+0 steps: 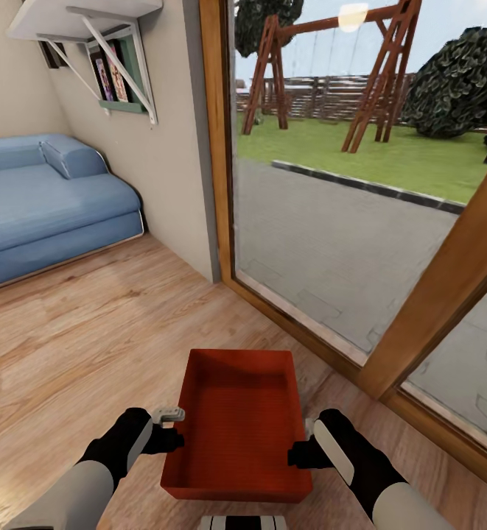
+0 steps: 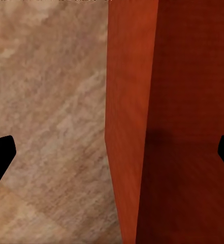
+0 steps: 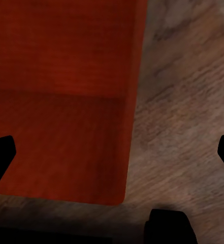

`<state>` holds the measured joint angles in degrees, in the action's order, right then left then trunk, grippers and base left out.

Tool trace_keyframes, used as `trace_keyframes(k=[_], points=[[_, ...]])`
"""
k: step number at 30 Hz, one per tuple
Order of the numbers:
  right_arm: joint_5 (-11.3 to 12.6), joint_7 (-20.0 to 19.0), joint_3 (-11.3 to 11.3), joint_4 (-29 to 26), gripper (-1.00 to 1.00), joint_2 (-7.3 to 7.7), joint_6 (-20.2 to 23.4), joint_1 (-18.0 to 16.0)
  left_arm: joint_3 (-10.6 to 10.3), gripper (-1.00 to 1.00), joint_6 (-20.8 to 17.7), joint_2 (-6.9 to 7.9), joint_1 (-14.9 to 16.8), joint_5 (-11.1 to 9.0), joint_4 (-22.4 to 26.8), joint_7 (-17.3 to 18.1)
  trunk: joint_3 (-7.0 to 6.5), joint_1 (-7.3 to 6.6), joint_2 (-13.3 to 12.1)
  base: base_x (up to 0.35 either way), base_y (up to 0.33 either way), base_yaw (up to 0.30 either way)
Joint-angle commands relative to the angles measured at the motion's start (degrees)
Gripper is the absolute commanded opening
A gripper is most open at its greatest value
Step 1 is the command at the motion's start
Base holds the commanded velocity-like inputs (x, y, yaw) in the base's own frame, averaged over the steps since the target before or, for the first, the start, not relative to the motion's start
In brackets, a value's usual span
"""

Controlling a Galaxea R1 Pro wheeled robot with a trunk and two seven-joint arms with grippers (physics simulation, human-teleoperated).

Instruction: Move the two storage containers from the living room to the garage. In the garage, place one container on the floor and stack the other container on top of it (either order is fine).

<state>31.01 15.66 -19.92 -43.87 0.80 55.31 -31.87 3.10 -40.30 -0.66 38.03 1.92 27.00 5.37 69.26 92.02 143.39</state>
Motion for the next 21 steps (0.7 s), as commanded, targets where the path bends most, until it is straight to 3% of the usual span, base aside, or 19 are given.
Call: trace_keyframes(k=[1,5,21], points=[[0.61,0.53,-0.29,-0.07,1.0,0.07,0.12,-0.04,0.33,1.0,-0.31,-0.05,0.01,0.22,0.1,0.26,0.05,-0.01,0.02,0.0,0.0,0.0],[0.59,0.52,-0.29,-0.07,1.0,0.08,0.14,-0.04,0.33,1.0,-0.31,-0.05,0.03,0.21,0.09,0.26,0.71,0.07,0.06,0.0,0.0,0.0],[0.6,0.52,-0.29,-0.07,1.0,0.08,0.13,-0.04,0.41,1.0,-0.31,-0.05,0.02,0.19,0.11,0.26,0.71,0.07,0.06,0.0,0.0,0.0]])
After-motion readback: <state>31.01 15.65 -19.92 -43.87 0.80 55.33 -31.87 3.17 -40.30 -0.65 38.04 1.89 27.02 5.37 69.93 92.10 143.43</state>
